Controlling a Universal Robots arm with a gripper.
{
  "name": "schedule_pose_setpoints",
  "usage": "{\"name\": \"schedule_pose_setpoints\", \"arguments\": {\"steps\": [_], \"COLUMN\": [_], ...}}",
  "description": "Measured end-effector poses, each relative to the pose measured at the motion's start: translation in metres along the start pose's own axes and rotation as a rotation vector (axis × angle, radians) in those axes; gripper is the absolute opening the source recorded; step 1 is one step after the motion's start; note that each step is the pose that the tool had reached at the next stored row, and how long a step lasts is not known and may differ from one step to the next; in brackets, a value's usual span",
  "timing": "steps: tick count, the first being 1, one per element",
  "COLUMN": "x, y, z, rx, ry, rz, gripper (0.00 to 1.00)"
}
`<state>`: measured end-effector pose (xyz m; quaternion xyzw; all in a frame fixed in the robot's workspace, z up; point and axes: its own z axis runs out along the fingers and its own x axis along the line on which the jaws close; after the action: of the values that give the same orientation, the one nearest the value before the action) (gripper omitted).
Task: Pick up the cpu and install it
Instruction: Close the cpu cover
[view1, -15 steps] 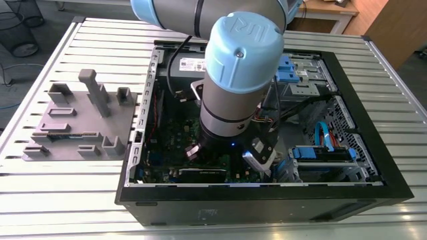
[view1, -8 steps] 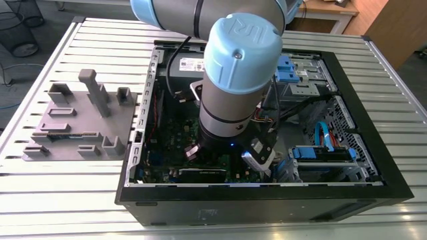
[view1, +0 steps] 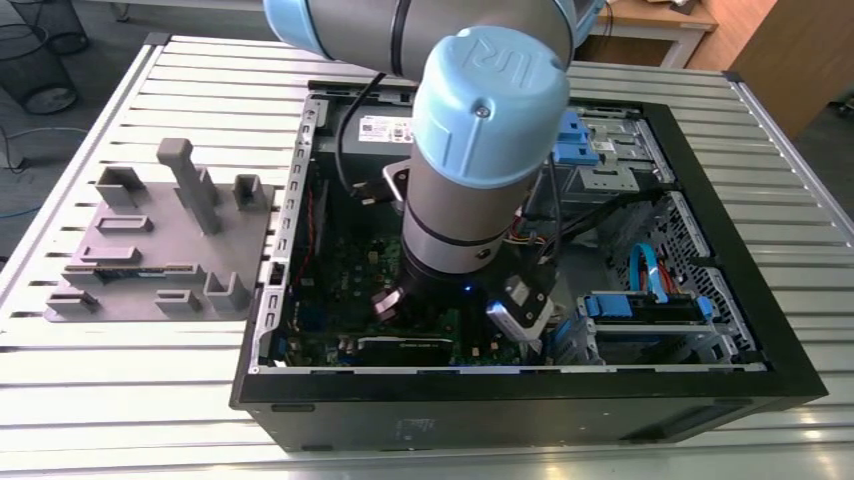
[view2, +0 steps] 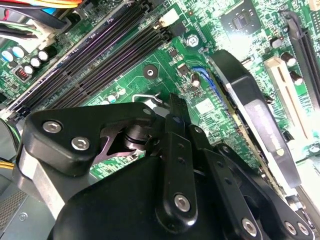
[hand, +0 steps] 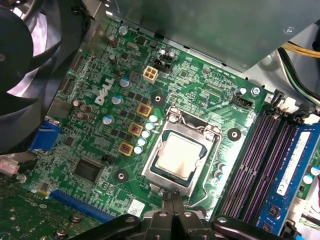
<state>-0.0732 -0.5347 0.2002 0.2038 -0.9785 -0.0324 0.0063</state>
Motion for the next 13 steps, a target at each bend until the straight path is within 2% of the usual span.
{"name": "schedule_pose_setpoints", "arguments": {"steps": [8, 13], "x": [-0.0009, -0.0010], "y": [-0.0002, 0.0003], "z": [-0.0001, -0.0063], "rx": [0.0001, 0.0002], "ry": [0.0002, 0.0002], "rz": [-0.002, -0.002], "gripper": [0.11, 0.11]}}
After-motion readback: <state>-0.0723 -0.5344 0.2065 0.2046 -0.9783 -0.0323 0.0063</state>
